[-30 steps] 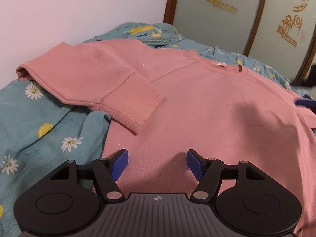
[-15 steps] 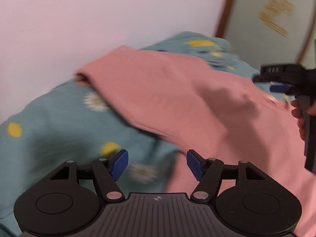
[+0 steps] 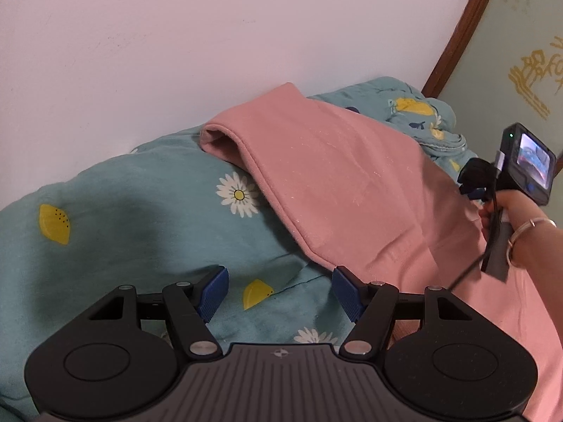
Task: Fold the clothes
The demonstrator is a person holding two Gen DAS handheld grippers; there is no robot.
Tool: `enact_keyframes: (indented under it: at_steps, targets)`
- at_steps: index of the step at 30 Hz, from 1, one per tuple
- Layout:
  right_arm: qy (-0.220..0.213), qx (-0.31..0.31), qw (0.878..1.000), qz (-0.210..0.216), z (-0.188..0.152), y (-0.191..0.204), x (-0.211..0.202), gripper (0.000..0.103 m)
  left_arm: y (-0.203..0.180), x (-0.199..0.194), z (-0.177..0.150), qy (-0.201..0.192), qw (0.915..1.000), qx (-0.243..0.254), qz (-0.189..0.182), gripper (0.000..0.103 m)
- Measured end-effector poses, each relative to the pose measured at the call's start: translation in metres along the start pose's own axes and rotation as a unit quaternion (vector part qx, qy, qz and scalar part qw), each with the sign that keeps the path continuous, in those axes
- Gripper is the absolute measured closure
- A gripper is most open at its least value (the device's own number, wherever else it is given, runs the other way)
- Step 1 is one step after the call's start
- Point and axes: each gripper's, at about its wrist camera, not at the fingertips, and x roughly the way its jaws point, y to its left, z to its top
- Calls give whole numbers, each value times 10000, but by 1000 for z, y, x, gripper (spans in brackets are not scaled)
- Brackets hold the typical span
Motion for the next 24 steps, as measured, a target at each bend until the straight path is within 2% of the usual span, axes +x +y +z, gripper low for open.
enact_keyframes:
  at_steps: [6,8,10,12,15,20,24]
  targets:
    - [-95,-6,9999,70,13,-2,-22,89,-1,2,-2,13,10000,84,-3,38]
    - [-175,-79,9997,118,18,-6,-32,86,-3,4,-4,54,9999,135,-35,38]
    - [-235,-135,9996,69,24,-20,-49,76,-5,3,-5,63,9998,192,-49,38]
    - [-261,-71,9996,41,29,-42,-61,70,-7,3,-6,67,9997,223,-49,38]
    - [-290,-21,9996,-54,28,-83,-74,68,-8,3,-6,87,9997,222,-50,38]
    - [17,574,9943,-894,3,-171,-72,68,-10,3,-6,77,9996,264,-28,38]
    - [88,671,9932,-945,-20,-193,-60,69,-13,8,-9,149,9994,324,1,38]
